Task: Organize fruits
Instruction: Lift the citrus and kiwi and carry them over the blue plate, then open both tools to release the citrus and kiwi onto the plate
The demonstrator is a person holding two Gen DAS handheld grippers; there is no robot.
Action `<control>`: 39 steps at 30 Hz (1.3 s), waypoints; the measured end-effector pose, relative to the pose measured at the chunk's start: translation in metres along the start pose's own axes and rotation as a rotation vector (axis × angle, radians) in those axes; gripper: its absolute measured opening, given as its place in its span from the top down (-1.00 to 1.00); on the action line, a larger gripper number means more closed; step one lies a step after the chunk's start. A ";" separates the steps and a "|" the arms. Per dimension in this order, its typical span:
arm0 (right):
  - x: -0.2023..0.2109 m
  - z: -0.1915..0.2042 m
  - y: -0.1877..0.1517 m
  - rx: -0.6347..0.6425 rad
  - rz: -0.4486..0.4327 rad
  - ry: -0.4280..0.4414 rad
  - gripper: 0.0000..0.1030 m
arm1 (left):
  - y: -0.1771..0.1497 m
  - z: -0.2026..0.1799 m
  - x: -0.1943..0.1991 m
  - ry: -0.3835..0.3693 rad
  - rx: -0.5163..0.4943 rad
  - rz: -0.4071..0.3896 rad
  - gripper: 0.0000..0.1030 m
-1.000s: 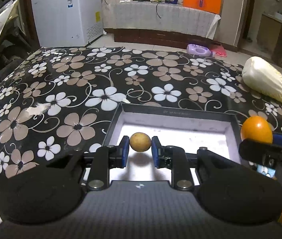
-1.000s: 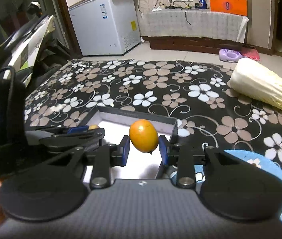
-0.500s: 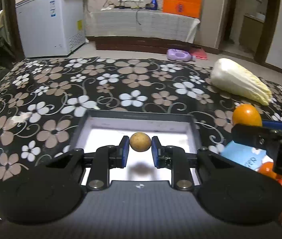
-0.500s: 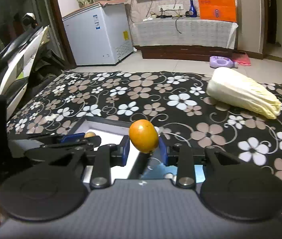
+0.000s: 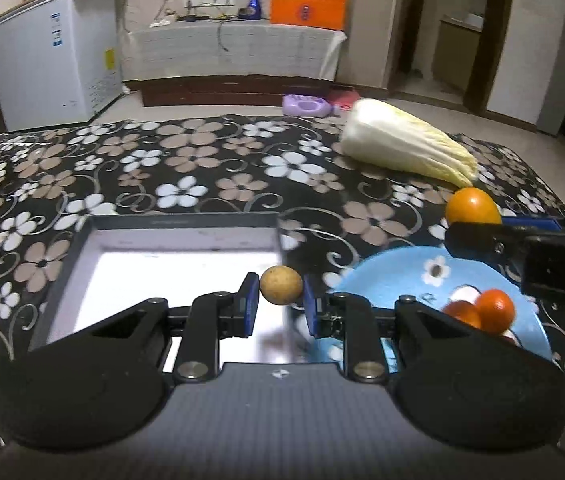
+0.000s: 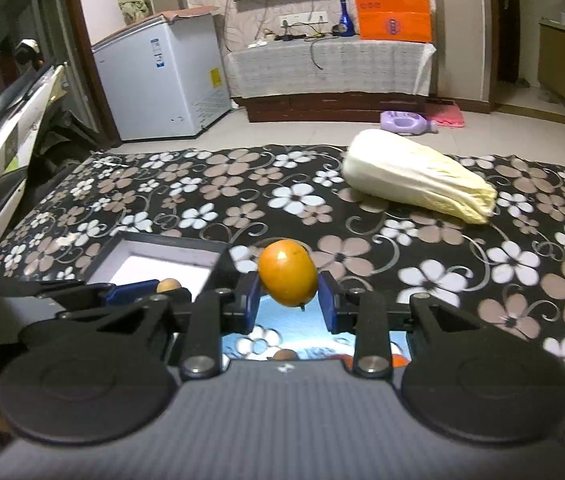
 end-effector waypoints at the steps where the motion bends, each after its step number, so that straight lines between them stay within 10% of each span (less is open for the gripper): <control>1: 0.001 -0.003 -0.002 -0.002 0.003 -0.005 0.33 | -0.001 -0.005 -0.001 -0.011 -0.008 0.002 0.46; 16: 0.013 -0.037 -0.027 0.017 0.073 -0.060 0.33 | -0.023 -0.055 -0.032 -0.095 -0.079 0.066 0.45; 31: 0.017 -0.020 -0.056 0.079 0.163 -0.027 0.33 | -0.005 -0.030 0.015 -0.079 -0.073 -0.054 0.43; 39: -0.003 -0.008 -0.068 0.134 0.230 -0.031 0.32 | -0.012 -0.029 0.045 -0.104 -0.094 -0.072 -0.45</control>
Point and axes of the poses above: each gripper's, at about its wrist camera, not at the fingertips, and x roughly against the way its jaws point, z to its left, y to its top, the point moved 9 cm from there along -x, roughly the way its jaws point, and after that the axes turned 1 degree about y, right-handed, at the moved point
